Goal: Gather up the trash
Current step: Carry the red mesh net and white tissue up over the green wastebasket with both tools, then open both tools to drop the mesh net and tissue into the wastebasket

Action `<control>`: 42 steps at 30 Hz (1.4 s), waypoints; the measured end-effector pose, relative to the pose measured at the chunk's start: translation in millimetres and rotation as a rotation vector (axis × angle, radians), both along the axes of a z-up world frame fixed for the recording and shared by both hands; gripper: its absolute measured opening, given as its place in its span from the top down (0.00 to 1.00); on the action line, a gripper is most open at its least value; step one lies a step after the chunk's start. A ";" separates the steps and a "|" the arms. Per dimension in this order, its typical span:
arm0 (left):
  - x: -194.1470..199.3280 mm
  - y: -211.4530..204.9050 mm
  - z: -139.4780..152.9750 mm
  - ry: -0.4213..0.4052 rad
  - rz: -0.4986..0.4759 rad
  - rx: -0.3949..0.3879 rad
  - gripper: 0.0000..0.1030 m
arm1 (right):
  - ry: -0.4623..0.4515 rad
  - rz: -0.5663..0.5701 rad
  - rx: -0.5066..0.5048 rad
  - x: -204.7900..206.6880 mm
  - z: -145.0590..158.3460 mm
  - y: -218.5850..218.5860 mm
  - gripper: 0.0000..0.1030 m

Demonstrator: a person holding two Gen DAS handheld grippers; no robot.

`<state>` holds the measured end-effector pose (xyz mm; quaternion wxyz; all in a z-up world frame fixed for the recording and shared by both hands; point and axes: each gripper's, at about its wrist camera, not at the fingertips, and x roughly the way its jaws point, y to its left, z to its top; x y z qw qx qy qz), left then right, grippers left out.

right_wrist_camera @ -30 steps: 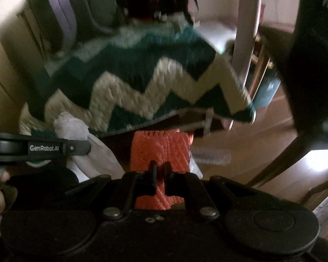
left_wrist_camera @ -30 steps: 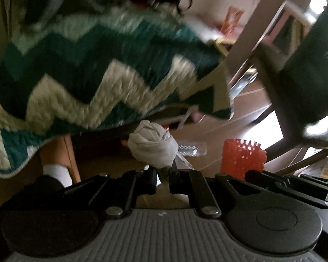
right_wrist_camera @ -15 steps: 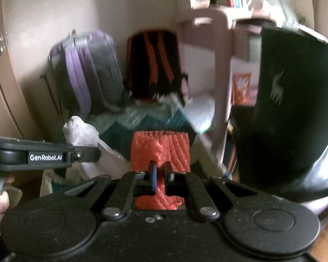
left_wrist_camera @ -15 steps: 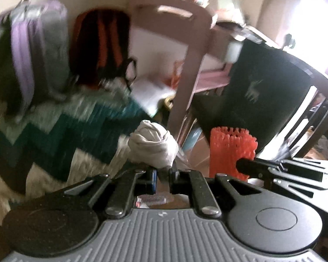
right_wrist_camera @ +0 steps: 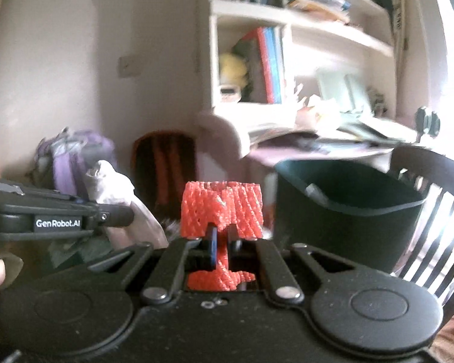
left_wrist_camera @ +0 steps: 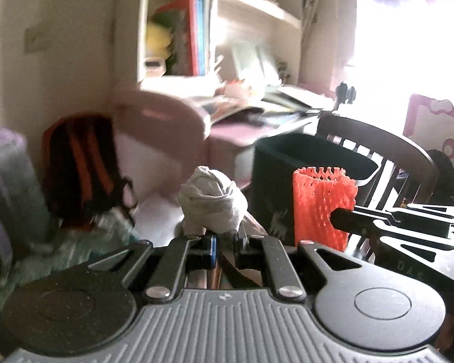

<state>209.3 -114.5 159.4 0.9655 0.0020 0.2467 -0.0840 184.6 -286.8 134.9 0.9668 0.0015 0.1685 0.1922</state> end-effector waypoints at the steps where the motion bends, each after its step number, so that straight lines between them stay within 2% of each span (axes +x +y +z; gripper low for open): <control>1: 6.8 -9.1 7.1 -0.012 -0.012 0.008 0.90 | -0.011 -0.016 0.006 5.6 5.0 -8.1 0.95; 10: 70.8 -74.6 65.9 -0.104 -0.072 0.028 0.90 | -0.065 -0.124 0.008 52.4 35.2 -67.7 0.95; 15: 108.9 -110.1 78.7 -0.136 -0.080 0.082 0.90 | -0.052 -0.160 0.007 84.4 40.1 -90.1 0.95; 20: 145.3 -137.5 62.7 -0.090 -0.099 0.127 0.90 | -0.001 -0.170 -0.007 117.4 33.7 -100.3 0.95; 27: 191.0 -169.7 20.1 -0.002 -0.122 0.181 0.90 | 0.113 -0.187 -0.046 162.6 8.7 -112.5 0.94; 31: 207.9 -184.8 -6.2 0.075 -0.157 0.208 0.90 | 0.172 -0.201 -0.054 182.5 -7.9 -121.8 0.94; 34: 215.8 -192.5 -23.6 0.122 -0.174 0.226 0.90 | 0.207 -0.206 -0.054 192.0 -16.9 -129.3 0.88; 39: 227.4 -194.4 -38.8 0.195 -0.186 0.211 0.89 | 0.230 -0.212 -0.059 196.7 -23.2 -136.2 0.79; 41: 229.3 -193.1 -40.1 0.200 -0.181 0.210 0.82 | 0.233 -0.216 -0.053 197.3 -23.5 -138.3 0.71; 42: 228.9 -190.9 -40.0 0.201 -0.174 0.205 0.79 | 0.229 -0.217 -0.050 196.8 -23.2 -139.0 0.70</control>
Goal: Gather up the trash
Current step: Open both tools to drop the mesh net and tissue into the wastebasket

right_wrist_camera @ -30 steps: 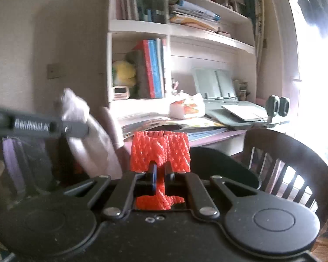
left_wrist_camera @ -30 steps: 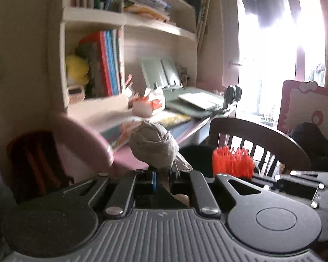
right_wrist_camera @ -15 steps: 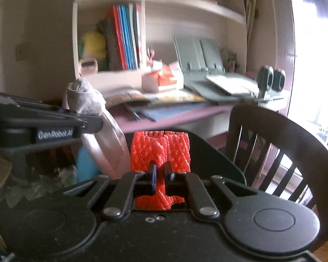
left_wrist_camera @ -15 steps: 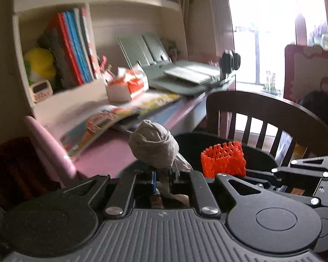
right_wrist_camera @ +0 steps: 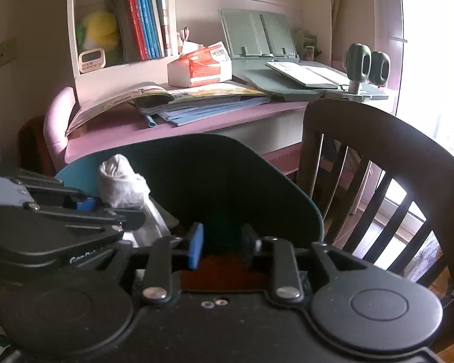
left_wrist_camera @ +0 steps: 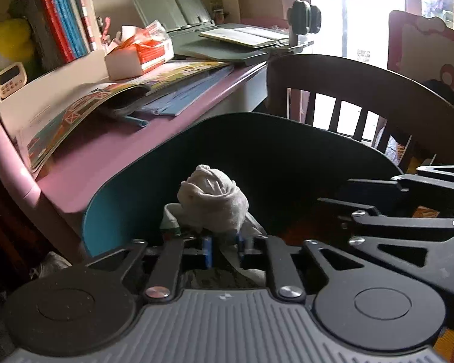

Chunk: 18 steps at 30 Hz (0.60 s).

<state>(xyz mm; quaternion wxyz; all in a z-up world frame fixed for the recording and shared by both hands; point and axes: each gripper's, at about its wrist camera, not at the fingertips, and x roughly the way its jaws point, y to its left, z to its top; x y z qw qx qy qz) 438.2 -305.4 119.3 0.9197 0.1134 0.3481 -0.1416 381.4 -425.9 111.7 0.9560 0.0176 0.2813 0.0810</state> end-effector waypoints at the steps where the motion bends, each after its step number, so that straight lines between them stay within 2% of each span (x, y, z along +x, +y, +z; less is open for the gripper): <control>1: -0.6 2.6 1.0 0.002 0.003 -0.012 0.71 | -0.003 -0.003 0.004 0.1 0.5 -0.8 0.69; 2: -1.3 5.1 2.5 0.004 0.005 -0.024 0.61 | -0.005 -0.005 0.010 -0.7 1.4 -1.4 0.67; 5: -7.0 13.2 8.5 -0.008 0.025 -0.045 0.46 | -0.013 -0.007 0.017 -6.1 5.1 -1.5 0.63; 18: -69.9 51.7 56.5 -0.053 0.037 -0.100 0.39 | -0.060 0.058 0.017 -66.2 51.7 20.4 0.54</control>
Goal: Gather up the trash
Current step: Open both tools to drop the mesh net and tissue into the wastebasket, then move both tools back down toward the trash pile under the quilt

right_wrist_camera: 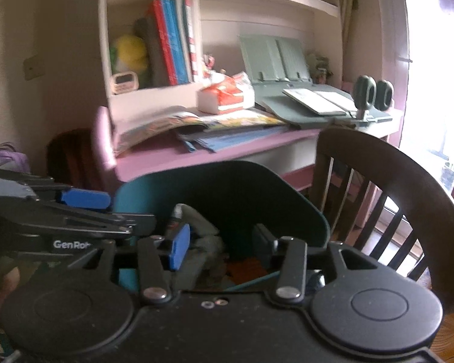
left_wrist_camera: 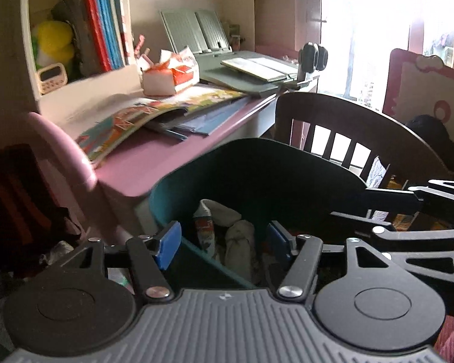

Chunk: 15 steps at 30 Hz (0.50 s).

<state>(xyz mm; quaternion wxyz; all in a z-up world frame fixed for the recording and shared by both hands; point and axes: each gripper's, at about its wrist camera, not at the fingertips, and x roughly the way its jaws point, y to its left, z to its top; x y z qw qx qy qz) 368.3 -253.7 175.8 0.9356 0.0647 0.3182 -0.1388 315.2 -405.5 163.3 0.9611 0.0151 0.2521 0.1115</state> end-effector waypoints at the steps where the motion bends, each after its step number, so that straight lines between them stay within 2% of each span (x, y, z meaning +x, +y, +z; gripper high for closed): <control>1: -5.8 4.5 4.0 -0.003 0.003 -0.005 0.39 | -0.005 0.009 -0.001 -7.4 4.3 4.0 0.52; 6: -40.6 31.9 24.0 -0.014 0.023 -0.036 0.38 | -0.028 0.053 -0.003 -40.5 23.0 24.6 0.49; 15: -104.8 94.0 39.2 -0.049 0.045 -0.071 0.26 | -0.061 0.139 -0.005 -96.3 41.7 71.6 0.47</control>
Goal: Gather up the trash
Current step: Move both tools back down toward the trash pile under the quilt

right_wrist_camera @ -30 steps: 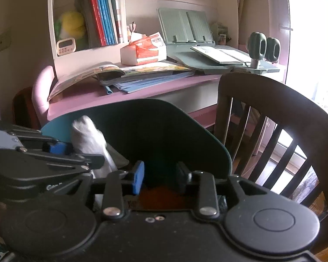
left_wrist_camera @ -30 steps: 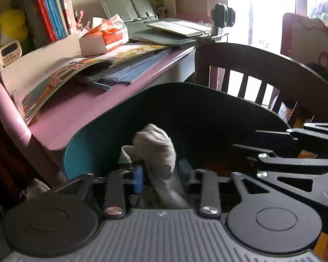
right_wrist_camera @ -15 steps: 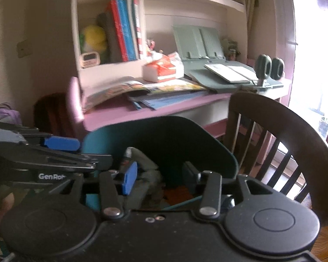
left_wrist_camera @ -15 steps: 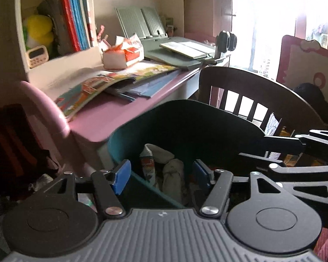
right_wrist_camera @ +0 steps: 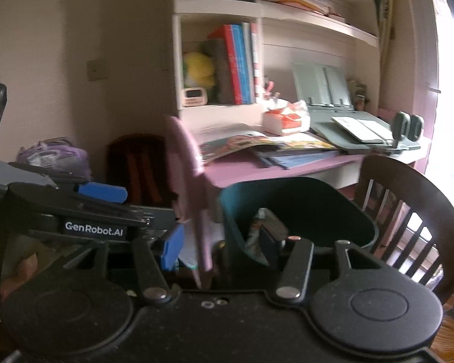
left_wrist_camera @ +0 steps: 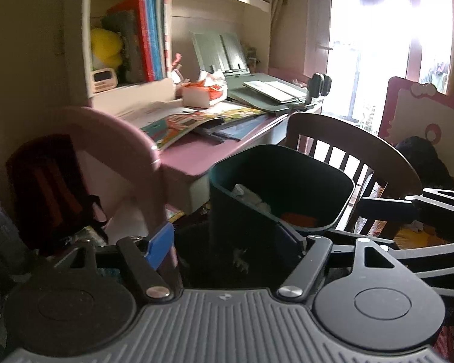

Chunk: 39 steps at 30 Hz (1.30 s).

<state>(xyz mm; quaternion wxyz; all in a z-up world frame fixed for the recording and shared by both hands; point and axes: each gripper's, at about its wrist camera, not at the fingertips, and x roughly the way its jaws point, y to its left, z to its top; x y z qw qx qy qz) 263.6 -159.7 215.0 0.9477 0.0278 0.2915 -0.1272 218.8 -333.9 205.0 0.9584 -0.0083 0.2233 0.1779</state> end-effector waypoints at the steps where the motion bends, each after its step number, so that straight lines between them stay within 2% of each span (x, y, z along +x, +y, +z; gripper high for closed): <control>1: -6.5 7.0 0.1 -0.005 0.003 -0.001 0.25 | -0.002 0.010 0.002 -4.7 0.3 5.7 0.46; 9: -54.8 72.9 -12.8 -0.014 0.057 -0.007 0.20 | 0.021 0.109 0.031 -31.6 -10.3 59.2 0.45; 15: -77.0 126.4 -44.5 0.013 0.118 -0.009 0.18 | 0.073 0.183 0.040 -37.9 -39.0 106.0 0.45; 19: -83.3 163.1 -76.8 0.059 0.178 -0.034 0.14 | 0.126 0.222 0.049 -34.8 -68.3 136.9 0.44; 23: -79.1 199.9 -118.0 0.111 0.240 -0.063 0.04 | 0.186 0.243 0.059 -24.9 -106.0 166.8 0.44; 27: -69.4 234.8 -167.7 0.165 0.294 -0.128 0.03 | 0.267 0.244 0.062 -8.2 -151.4 191.8 0.44; 33: -52.3 262.3 -255.7 0.257 0.355 -0.137 0.03 | 0.401 0.228 0.044 21.9 -238.4 222.3 0.44; 35: -46.7 268.6 -288.9 0.302 0.372 -0.143 0.03 | 0.448 0.228 0.014 32.5 -268.6 230.8 0.44; 39: -35.5 270.6 -346.6 0.363 0.395 -0.105 0.03 | 0.531 0.203 -0.055 55.2 -325.4 241.9 0.44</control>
